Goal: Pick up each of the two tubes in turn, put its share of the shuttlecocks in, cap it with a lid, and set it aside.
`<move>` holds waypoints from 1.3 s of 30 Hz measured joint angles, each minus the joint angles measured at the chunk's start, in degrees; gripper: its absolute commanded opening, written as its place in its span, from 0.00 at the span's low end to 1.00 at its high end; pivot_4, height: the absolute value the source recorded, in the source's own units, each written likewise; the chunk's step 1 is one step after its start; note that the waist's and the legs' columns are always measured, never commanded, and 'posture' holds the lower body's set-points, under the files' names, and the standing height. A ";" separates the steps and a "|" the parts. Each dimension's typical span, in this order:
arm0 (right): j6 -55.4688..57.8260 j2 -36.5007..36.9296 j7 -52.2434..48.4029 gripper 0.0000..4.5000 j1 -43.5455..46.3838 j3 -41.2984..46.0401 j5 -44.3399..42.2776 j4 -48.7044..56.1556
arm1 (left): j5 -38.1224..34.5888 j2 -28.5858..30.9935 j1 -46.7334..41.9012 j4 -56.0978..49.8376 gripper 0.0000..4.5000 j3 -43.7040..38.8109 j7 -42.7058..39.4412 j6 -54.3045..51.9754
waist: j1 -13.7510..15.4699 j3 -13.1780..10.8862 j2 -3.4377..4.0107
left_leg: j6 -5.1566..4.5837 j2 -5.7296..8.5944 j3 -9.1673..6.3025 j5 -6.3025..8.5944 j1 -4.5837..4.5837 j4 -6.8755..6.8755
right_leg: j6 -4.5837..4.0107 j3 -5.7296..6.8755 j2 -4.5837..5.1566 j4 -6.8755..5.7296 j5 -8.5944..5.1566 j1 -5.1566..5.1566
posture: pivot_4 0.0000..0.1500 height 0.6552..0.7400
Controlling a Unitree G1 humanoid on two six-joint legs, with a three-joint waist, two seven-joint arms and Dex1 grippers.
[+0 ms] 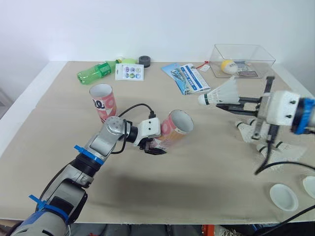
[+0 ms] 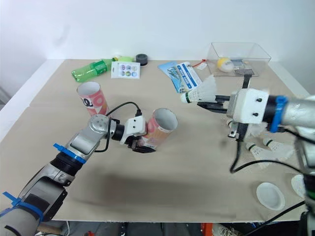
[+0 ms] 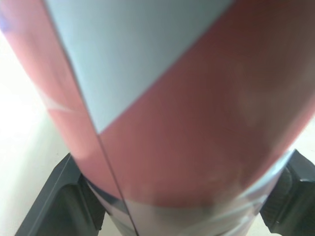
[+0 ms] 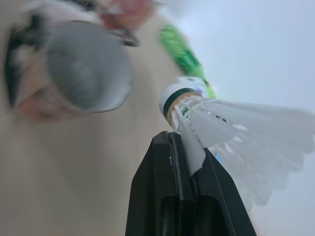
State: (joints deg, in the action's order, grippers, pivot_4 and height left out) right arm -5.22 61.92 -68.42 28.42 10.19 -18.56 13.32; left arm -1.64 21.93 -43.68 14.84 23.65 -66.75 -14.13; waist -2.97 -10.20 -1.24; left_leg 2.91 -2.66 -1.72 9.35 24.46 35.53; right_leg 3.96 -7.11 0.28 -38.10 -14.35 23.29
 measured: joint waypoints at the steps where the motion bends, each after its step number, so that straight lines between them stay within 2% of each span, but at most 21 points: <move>1: -2.45 0.48 -3.68 0.01 1.73 -2.01 0.02 -0.08 | 0.04 -0.09 -0.18 0.22 0.74 0.00 0.02 -0.04 | 0.00 0.00 -0.03 | 0.00 0.00 -0.01 0.00 -0.01 -0.02 | -0.01 0.01 0.00 0.00 -0.01 -0.01 | 1.00 1.00; 5: -9.12 -1.39 -8.94 0.01 7.56 -9.49 2.81 -4.47 | 0.17 -0.30 -0.57 0.63 0.74 -0.03 0.02 -0.52 | -0.01 -0.01 -0.02 | 0.00 0.02 0.04 -0.01 0.00 0.03 | 0.03 -0.04 0.03 -0.01 0.03 0.02 | 1.00 1.00; 9: -15.02 -4.66 -9.48 0.01 12.20 -14.34 7.22 -8.75 | 0.35 -0.83 -0.74 0.34 0.74 0.05 0.14 -1.40 | 0.05 -0.01 -0.02 | 0.00 0.01 0.03 -0.01 0.02 0.03 | 0.01 -0.02 0.03 -0.01 0.03 0.03 | 1.00 1.00; 15: -19.79 -7.17 -10.48 0.01 15.32 -17.57 10.13 -13.52 | 0.32 -0.98 -0.67 -0.27 0.74 0.06 0.17 -2.29 | 0.22 -0.01 -0.02 | 0.01 0.02 -0.02 0.00 0.06 -0.02 | 0.10 0.01 0.02 -0.01 0.03 0.04 | 1.00 1.00; 18: -20.38 -7.79 -11.27 0.19 15.61 -19.02 10.50 -14.43 | 0.37 -0.93 -0.42 -1.03 0.74 0.06 0.43 -2.70 | 0.21 -0.01 -0.01 | 0.01 0.02 -0.01 0.00 0.05 -0.03 | 0.12 -0.01 0.03 -0.02 0.04 0.03 | 1.00 1.00; 19: -19.98 -8.11 -11.28 0.27 16.20 -19.06 10.33 -14.65 | 0.49 -0.87 -0.24 -1.43 0.74 0.06 0.63 -2.84 | 0.20 -0.01 -0.01 | 0.01 0.02 -0.01 0.00 0.03 -0.03 | 0.09 -0.01 0.03 -0.02 0.03 0.02 | 1.00 1.00; 25: -15.11 -8.41 -10.26 0.91 16.63 -17.68 7.37 -13.80 | 0.69 -0.84 0.15 -2.35 0.74 0.20 1.19 -3.34 | 0.21 0.00 -0.01 | 0.00 0.01 -0.02 0.00 0.01 -0.02 | -0.02 0.00 0.03 -0.03 -0.02 -0.01 | 1.00 1.00; 26: -14.57 -8.40 -9.98 0.99 16.19 -16.91 6.90 -13.51 | 0.71 -0.84 0.17 -2.44 0.74 0.23 1.19 -3.32 | 0.22 0.00 -0.01 | 0.01 0.01 -0.02 0.00 0.01 -0.03 | -0.01 0.00 0.03 -0.03 -0.02 -0.01 | 1.00 1.00; 28: -11.81 -7.86 -9.64 0.99 14.54 -15.71 5.35 -12.82 | 0.67 -0.79 0.18 -2.41 0.74 0.17 1.21 -3.45 | 0.23 0.00 -0.01 | 0.00 0.01 -0.04 0.00 0.01 -0.03 | 0.01 0.01 0.03 -0.03 -0.02 -0.02 | 1.00 1.00; 32: 0.35 -7.55 -4.87 0.99 3.99 -9.68 -0.84 -8.55 | 0.56 -0.85 0.30 -2.41 0.74 0.15 1.26 -3.42 | 0.37 -0.01 -0.04 | 0.00 0.03 -0.10 0.00 0.11 -0.03 | 0.17 0.04 0.04 -0.04 0.06 0.03 | 1.00 1.00; 39: 23.82 -5.27 6.76 0.99 -16.46 11.49 -10.98 1.89 | 0.69 -0.73 0.43 -2.12 0.74 0.32 1.10 -2.42 | 0.38 0.01 -0.04 | -0.01 0.03 -0.16 0.00 0.05 -0.02 | 0.16 0.11 0.03 -0.06 0.04 -0.03 | 1.00 1.00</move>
State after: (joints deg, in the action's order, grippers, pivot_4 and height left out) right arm 18.60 56.65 -61.66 11.96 21.67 -29.53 15.21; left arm -0.96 21.21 -43.26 12.72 23.97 -65.65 -16.55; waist -2.59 -10.19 -1.28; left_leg 2.90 -2.63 -1.88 9.35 24.52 35.51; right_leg 4.12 -7.00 0.31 -38.15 -14.31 23.26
